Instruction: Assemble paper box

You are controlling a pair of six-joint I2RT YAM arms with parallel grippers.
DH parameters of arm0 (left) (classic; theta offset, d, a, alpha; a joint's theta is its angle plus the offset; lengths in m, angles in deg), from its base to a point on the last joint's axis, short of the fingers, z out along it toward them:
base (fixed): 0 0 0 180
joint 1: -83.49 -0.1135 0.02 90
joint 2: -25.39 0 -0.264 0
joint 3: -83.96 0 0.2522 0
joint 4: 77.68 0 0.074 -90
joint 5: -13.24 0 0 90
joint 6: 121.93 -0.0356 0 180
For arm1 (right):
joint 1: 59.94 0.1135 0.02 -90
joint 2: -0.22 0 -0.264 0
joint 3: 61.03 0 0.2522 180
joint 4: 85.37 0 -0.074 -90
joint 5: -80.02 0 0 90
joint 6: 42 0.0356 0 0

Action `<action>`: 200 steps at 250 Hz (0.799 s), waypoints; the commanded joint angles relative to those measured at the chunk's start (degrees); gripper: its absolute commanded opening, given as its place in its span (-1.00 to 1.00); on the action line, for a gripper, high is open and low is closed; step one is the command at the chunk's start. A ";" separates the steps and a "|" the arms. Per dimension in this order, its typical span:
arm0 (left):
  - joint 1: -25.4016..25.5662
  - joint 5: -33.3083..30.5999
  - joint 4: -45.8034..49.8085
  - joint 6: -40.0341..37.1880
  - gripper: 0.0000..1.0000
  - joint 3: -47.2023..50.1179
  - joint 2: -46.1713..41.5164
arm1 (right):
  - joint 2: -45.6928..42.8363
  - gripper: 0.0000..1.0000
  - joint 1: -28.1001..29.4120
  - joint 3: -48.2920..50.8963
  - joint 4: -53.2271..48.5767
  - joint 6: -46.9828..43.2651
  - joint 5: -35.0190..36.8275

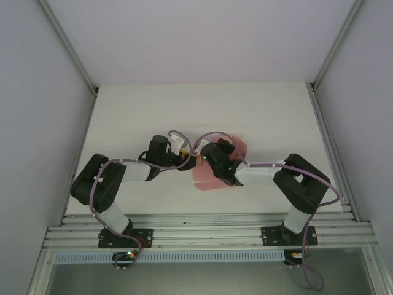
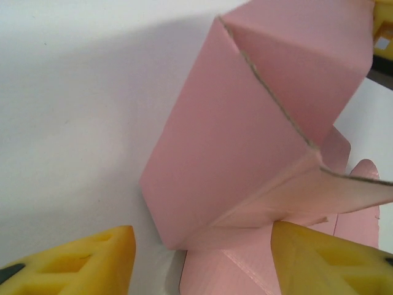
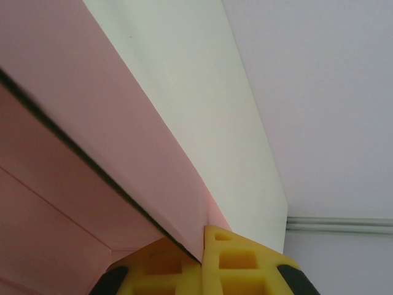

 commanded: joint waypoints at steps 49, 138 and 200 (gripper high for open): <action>3.94 -5.85 -6.04 -2.21 -0.15 -4.27 2.71 | -0.25 -1.00 1.42 -0.83 -7.21 6.48 -1.91; 8.33 -16.42 -16.55 -2.45 -0.09 1.42 3.42 | 1.53 -1.00 1.88 -2.84 -13.78 15.42 1.72; 7.63 -12.38 -28.19 -1.60 0.02 7.24 4.01 | 1.88 -1.00 2.33 -1.45 -12.66 14.84 2.37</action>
